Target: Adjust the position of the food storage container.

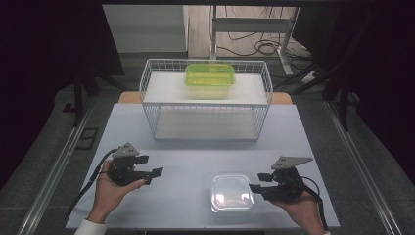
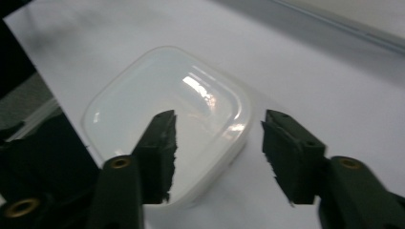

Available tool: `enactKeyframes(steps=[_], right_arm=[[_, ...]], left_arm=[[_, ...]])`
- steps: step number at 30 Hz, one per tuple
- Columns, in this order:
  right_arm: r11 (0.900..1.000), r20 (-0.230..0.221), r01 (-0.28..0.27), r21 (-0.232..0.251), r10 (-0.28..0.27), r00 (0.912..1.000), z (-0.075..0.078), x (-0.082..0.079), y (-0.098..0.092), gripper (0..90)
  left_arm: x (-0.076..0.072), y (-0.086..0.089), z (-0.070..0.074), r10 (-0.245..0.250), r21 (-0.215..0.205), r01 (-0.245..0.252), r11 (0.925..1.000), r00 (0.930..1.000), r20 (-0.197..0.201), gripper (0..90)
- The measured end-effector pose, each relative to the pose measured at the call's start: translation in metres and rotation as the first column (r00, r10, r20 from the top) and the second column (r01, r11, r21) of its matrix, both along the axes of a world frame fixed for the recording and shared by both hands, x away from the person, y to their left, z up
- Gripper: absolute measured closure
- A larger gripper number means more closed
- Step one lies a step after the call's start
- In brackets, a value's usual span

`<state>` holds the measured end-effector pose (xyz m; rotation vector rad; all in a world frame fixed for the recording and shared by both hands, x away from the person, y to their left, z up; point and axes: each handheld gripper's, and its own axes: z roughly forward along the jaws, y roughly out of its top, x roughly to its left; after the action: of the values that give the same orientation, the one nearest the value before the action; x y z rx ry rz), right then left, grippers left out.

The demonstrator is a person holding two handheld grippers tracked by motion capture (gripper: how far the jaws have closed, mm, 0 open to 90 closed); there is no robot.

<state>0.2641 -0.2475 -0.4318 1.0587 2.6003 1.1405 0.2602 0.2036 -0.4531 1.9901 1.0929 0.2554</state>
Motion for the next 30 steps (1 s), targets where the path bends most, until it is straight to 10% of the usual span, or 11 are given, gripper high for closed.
enactKeyframes(steps=[13, 30], right_arm=[[0.994, -0.039, -0.081, -0.075, 0.078, 0.9962, -0.004, -0.023, 0.007, 88.6], [0.936, -0.154, -0.289, -0.203, 0.261, 0.9531, -0.038, -0.051, 0.041, 89.2]], left_arm=[[-0.004, -0.001, 0.001, -0.006, -0.009, 0.006, 0.9999, 1.0, 0.0, 25.3], [-0.001, -0.008, -0.007, -0.023, 0.02, 0.023, 0.9995, 0.9996, -0.017, 25.5]])
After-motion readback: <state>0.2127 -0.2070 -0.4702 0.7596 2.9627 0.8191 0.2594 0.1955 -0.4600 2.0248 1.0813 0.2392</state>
